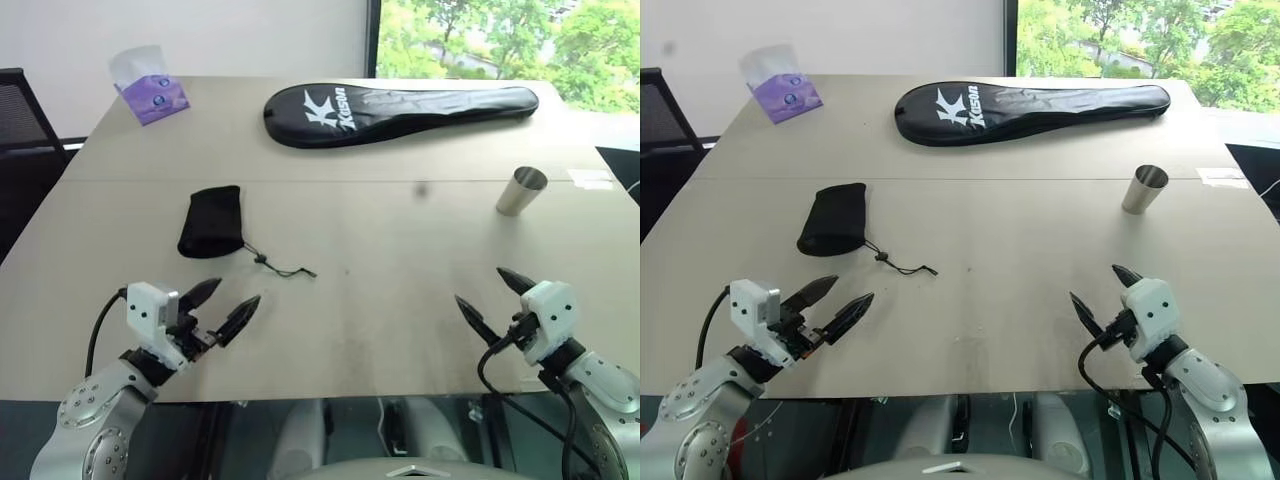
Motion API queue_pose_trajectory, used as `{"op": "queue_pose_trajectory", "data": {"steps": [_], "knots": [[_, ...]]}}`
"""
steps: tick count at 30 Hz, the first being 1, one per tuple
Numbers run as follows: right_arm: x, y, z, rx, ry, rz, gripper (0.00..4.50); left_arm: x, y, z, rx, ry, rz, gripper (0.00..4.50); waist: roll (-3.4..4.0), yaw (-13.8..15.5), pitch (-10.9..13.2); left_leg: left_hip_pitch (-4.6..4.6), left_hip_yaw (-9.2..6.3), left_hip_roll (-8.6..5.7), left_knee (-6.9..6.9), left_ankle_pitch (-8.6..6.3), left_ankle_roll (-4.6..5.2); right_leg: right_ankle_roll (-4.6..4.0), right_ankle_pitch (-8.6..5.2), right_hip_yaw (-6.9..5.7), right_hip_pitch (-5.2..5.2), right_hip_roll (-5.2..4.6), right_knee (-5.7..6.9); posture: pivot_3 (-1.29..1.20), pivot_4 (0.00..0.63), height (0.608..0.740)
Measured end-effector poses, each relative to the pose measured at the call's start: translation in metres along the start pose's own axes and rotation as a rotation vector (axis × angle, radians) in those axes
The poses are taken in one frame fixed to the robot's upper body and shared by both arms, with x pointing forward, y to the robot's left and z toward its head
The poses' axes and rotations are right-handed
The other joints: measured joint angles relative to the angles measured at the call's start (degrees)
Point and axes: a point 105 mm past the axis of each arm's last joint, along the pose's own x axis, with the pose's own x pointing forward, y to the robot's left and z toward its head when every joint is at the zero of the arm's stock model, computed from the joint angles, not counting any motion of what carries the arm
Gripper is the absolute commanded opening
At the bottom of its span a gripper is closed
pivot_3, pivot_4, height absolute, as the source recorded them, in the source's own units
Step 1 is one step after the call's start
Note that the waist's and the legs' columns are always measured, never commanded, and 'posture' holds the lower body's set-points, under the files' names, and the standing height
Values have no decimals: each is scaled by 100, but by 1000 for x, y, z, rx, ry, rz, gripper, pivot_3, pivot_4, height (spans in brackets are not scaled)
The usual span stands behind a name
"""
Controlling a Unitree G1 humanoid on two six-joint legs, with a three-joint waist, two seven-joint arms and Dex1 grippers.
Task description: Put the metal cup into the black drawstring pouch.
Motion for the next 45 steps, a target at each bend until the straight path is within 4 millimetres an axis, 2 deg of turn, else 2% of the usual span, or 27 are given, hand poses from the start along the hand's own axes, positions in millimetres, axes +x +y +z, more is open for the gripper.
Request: {"op": "queue_pose_trajectory", "data": {"steps": [3, 6, 8, 12, 14, 15, 16, 19, 20, 21, 23, 24, 28, 34, 41, 42, 45], "knots": [[6, 2, 9, 2, -40, 38, 4500, 9, 8, 3, 18, -11, 24, 4461, 3, 6, 0, 1, 0, -2, 3, 0, 0, 1, 0, 0, 0, 2, 3, 0, 150, 740], [23, 15, 42, -37, -181, 142, 4500, 25, 20, 18, 75, -55, 68, 4461, -1, 3, -2, 1, -5, 5, 29, 0, 0, 0, 2, 1, 1, 42, 26, 0, 150, 740], [25, 27, 62, -92, -280, 208, 4500, 29, 24, 27, 100, -77, 92, 4461, -5, -6, -4, 0, 0, 6, 28, -1, 0, 0, 2, 8, 0, 39, 26, 0, 150, 740], [25, 46, 66, -87, -306, 352, 4500, 27, 32, 24, 134, -41, 158, 4461, -5, -11, -2, -5, -1, 5, 28, -3, 0, 0, 2, 7, -3, 28, 26, 0, 150, 740], [24, 57, 75, -102, -333, 472, 4500, 25, 44, 31, 237, -14, 237, 4461, -7, -6, -2, -2, -8, 6, 24, -2, 0, -1, 2, -1, -1, 13, 27, 0, 150, 740], [24, 62, 78, -102, -345, 524, 4500, 23, 52, 37, 351, 2, 304, 4461, -7, -3, -2, 0, -8, 6, 22, -3, 0, -1, 2, -2, -1, 11, 28, 0, 150, 740], [23, 67, 79, -112, -347, 580, 4500, 21, 62, 42, 500, 54, 364, 4461, -8, 8, -1, 0, -10, 3, 22, -2, 0, -1, 2, -5, -1, 12, 29, 0, 150, 740], [22, 71, 80, -115, -353, 630, 4500, 17, 75, 52, 716, 116, 469, 4461, -7, 17, -1, 0, -6, -1, 21, -2, 1, -1, 3, -3, -1, 5, 28, 0, 150, 740], [23, 71, 79, -113, -352, 640, 4500, 16, 81, 57, 856, 154, 545, 4461, -8, 17, -1, -2, -3, -5, 21, -3, 3, 0, 3, -2, -1, -1, 25, 0, 150, 740], [24, 70, 79, -114, -353, 642, 4500, 16, 83, 58, 961, 189, 587, 4461, -9, 11, -1, -2, 0, -5, 22, -5, 6, 0, 3, -2, -1, -7, 25, 0, 150, 740], [25, 70, 78, -114, -351, 643, 4500, 17, 83, 58, 1014, 208, 599, 4461, -10, 9, -2, -2, -1, -4, 21, -5, 6, 0, 3, -4, -2, -8, 26, 0, 150, 740], [26, 69, 76, -109, -346, 639, 4500, 23, 81, 58, 1117, 245, 590, 4461, -9, 13, -1, -2, -7, -2, 19, -5, 5, 0, 3, -12, -3, -7, 29, 0, 150, 740], [28, 70, 76, -108, -350, 629, 4500, 32, 78, 60, 1210, 272, 562, 4461, -9, 11, -1, -2, -7, -1, 18, -5, 5, -1, 3, -13, -4, -8, 32, 0, 150, 740], [26, 72, 69, -96, -322, 608, 4500, 47, 72, 53, 1230, 295, 491, 4461, -8, 4, -1, -3, -4, -4, 18, -5, 5, 0, 3, -16, -5, -18, 33, 0, 150, 740], [23, 74, 71, -98, -326, 591, 4500, 63, 74, 51, 1245, 343, 437, 4461, -9, 4, -1, -4, -3, -6, 20, -5, 5, 0, 3, -17, -9, -15, 41, 0, 150, 740], [23, 74, 71, -97, -326, 589, 4500, 64, 74, 53, 1248, 342, 438, 4237, -9, 1, -1, -4, -3, -6, 20, -5, 5, 0, 3, -16, -9, -15, 41, 0, 150, 740], [24, 73, 71, -97, -324, 579, 4500, 67, 73, 53, 1267, 361, 404, 3150, -9, 1, -1, -3, -2, -6, 20, -5, 5, 0, 3, -16, -11, -15, 47, 0, 150, 740]]}}
